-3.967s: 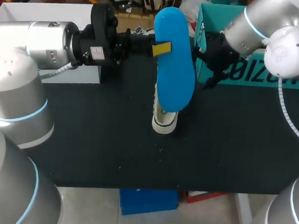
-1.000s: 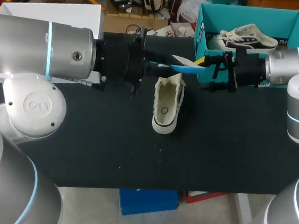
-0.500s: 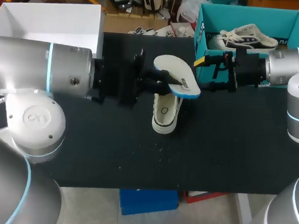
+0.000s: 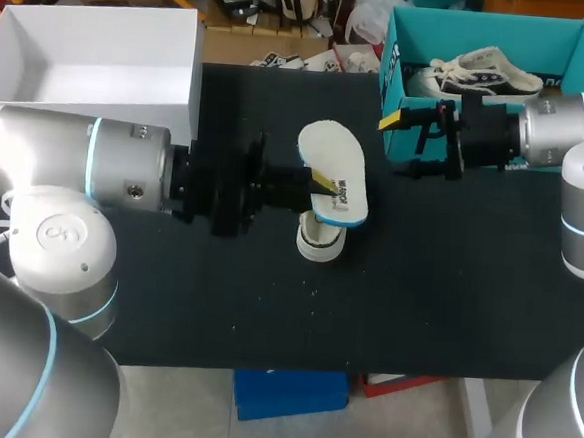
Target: Take the shoe out of the shoebox, open the shoe tongue, remove and reinsert the insole, then place the shoe into the shoebox
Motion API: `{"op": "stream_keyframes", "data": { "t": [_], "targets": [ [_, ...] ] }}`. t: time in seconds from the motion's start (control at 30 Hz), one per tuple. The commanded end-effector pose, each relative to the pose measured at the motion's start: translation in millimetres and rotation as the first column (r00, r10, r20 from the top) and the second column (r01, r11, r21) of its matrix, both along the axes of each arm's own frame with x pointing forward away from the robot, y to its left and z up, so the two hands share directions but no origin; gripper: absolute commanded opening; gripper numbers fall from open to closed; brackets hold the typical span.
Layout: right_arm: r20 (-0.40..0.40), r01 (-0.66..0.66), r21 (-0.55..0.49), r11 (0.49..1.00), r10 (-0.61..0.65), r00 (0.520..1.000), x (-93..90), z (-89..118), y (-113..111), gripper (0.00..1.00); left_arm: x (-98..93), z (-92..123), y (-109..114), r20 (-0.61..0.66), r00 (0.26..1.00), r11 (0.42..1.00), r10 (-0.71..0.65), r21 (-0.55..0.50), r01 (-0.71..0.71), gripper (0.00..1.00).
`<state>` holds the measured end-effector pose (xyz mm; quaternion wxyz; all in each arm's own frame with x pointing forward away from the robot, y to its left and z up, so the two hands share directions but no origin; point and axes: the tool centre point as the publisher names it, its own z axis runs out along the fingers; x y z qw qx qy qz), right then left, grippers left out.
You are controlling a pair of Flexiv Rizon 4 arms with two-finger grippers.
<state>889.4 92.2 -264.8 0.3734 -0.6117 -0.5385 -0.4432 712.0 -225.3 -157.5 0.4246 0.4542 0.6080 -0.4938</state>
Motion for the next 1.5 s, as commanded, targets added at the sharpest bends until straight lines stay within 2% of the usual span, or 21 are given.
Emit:
{"op": "stream_keyframes", "data": {
  "t": [0.03,0.27,0.37,0.53,0.73,0.87,1.03,1.5],
  "targets": [
    [0.001,0.003,0.001,1.000,-0.003,1.000,0.5,-1,1,1.00,-2.9,0,0,0.004,1.000,1.000,0.008,-0.001,-0.008,0.00],
    [0.001,0.003,0.001,1.000,-0.003,1.000,0.5,-1,1,1.00,-2.9,0,0,0.004,1.000,1.000,0.008,-0.001,-0.008,0.00],
    [0.001,0.003,0.001,1.000,-0.003,1.000,0.5,-1,1,1.00,-7.7,-4,-9,0.092,0.996,1.000,-0.012,-0.025,0.014,0.00],
    [0.001,0.003,0.001,1.000,-0.003,1.000,0.5,-1,1,1.00,-9.6,-15,-18,0.197,0.980,0.999,-0.028,-0.038,0.037,0.00],
    [0.001,0.003,0.001,1.000,-0.003,1.000,0.5,-1,1,1.00,-4.7,-38,-21,0.255,0.966,0.995,-0.030,-0.087,0.054,0.00],
    [0.001,0.003,0.001,1.000,-0.003,1.000,0.5,-1,1,1.00,2.5,-54,-22,0.310,0.950,0.994,-0.032,-0.085,0.061,0.00],
    [0.001,0.003,0.001,1.000,-0.003,1.000,0.5,-1,1,1.00,14.3,-68,-22,0.361,0.932,0.985,-0.017,-0.153,0.077,0.00],
    [0.001,0.003,0.001,1.000,-0.003,1.000,0.5,-1,1,1.00,57.0,-105,-17,0.387,0.922,0.983,0.005,-0.172,0.066,0.00]
  ]
}}
